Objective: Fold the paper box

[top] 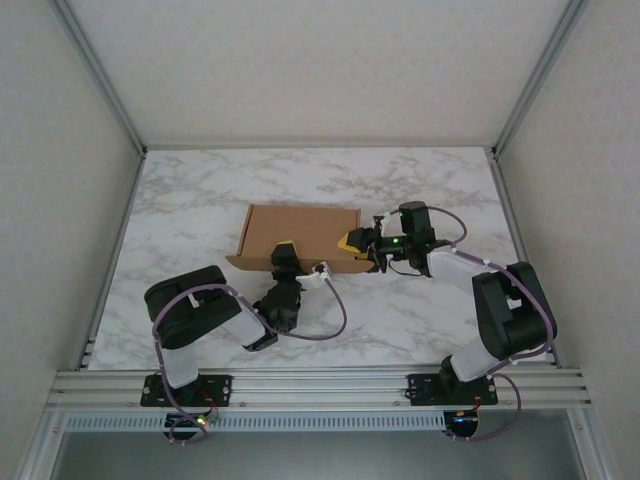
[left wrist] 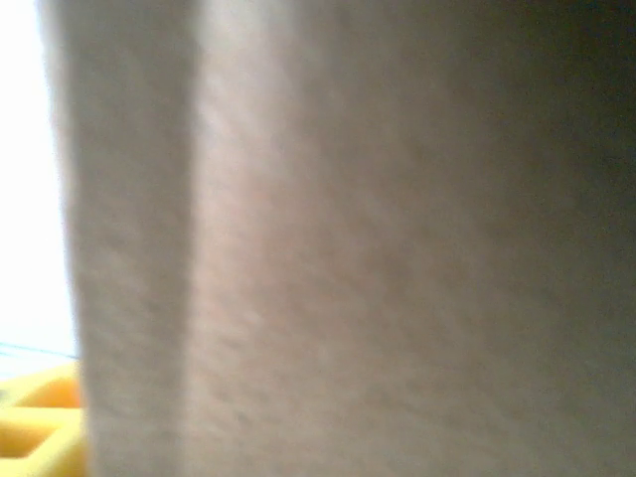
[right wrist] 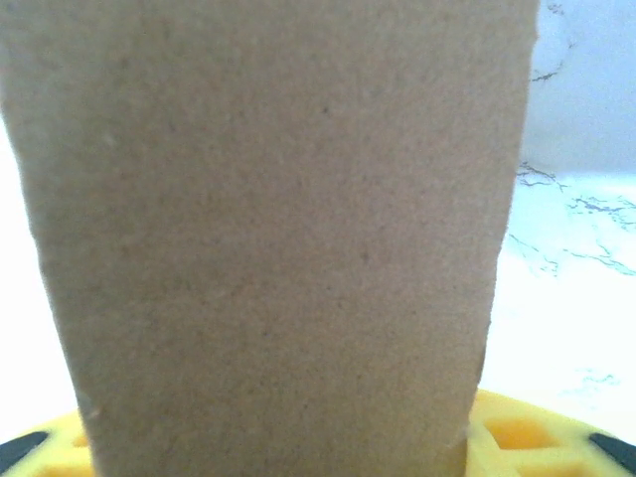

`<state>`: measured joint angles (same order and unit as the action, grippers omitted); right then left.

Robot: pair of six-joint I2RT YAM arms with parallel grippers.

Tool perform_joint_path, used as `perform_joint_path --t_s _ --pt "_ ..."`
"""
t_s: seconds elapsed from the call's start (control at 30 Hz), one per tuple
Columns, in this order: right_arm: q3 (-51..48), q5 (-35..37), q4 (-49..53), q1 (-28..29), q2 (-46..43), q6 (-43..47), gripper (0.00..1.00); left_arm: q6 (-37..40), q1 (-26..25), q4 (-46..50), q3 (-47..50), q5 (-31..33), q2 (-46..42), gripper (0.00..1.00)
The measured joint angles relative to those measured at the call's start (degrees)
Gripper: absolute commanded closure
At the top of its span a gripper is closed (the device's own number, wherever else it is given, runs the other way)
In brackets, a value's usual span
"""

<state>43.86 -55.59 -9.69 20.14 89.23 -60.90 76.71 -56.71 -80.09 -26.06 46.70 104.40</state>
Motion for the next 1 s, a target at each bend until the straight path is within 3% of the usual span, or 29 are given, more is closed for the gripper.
perform_joint_path --t_s 0.13,0.4,0.63,0.83,0.9,1.0 --pt "0.0 0.0 0.9 0.3 -1.0 -0.1 0.49 -1.4 -0.6 8.8 -0.3 0.6 -4.5 0.53" --pt "0.1 0.6 4.3 0.4 -4.8 0.7 0.27 -8.2 -1.6 27.8 -2.7 0.9 -13.3 0.55" --pt "1.4 9.9 14.6 -0.1 -14.4 4.0 0.12 -17.5 -1.7 48.9 -9.5 -0.4 -19.4 0.54" --pt "4.2 29.3 28.7 -4.1 -29.1 8.9 0.16 -25.7 -1.9 67.1 -13.5 -1.4 -23.8 0.51" --pt "3.2 36.4 30.0 -5.4 -36.9 10.6 0.24 -28.2 -2.0 73.1 -14.5 -2.3 -25.3 0.49" --pt "3.9 39.5 29.4 -6.5 -42.0 14.1 0.35 -31.4 -2.8 82.8 -17.3 -4.5 -26.9 0.46"
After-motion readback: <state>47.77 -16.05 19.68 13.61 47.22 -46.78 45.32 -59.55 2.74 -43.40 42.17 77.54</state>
